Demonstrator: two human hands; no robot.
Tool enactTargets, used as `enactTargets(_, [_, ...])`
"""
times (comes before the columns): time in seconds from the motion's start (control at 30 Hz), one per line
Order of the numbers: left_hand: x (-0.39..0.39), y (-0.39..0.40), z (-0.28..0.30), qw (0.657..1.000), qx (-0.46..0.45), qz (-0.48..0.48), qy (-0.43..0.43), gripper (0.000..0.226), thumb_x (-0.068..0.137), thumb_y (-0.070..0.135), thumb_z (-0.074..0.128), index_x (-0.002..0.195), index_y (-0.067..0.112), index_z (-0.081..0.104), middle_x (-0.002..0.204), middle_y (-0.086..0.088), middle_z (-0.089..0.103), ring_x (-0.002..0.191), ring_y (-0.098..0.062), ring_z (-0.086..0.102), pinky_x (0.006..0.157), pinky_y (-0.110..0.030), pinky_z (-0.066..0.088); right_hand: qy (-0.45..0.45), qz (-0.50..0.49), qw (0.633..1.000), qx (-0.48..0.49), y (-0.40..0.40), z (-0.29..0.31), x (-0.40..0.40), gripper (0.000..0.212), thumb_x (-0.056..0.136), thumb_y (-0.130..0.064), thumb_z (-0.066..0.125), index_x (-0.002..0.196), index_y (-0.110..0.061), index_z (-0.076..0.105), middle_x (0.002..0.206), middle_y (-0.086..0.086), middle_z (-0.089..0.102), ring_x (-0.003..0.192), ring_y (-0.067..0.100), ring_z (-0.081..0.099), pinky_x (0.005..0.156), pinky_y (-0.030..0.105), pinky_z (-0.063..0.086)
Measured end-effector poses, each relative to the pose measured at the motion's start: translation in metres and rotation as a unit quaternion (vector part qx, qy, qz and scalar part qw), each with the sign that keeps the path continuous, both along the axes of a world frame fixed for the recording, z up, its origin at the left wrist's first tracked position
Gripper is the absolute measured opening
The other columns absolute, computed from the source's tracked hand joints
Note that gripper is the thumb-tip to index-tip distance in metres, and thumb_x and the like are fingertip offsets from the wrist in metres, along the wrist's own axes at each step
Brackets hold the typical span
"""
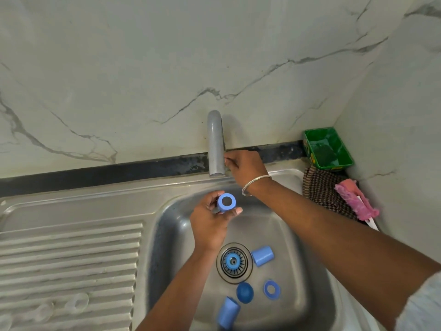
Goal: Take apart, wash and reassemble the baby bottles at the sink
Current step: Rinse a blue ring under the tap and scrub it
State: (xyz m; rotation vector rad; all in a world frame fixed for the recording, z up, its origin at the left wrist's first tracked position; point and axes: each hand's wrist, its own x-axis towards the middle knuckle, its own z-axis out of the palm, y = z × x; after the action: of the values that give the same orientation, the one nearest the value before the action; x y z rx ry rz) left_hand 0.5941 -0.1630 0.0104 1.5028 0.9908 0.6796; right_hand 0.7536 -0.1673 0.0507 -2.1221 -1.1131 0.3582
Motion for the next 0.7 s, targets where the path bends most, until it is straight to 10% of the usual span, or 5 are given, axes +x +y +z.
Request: enactTargets(0.7, [0.007, 0.005, -0.003, 1.0, -0.022, -0.006, 0.013, 0.024, 0.082, 0.013, 0.079, 0.103, 0.021, 0.07, 0.093, 0.004, 0.073, 0.09, -0.011, 0.068, 0.081, -0.021, 0.054, -0.091, 0.034, 0.986, -0.138, 0.0, 0.04, -0.017, 0.028, 0.101, -0.017, 0.043, 0.096, 0.001, 0.064, 0.098, 0.02, 0.067, 0.091, 0.035, 0.06, 0.069, 0.03, 0.034])
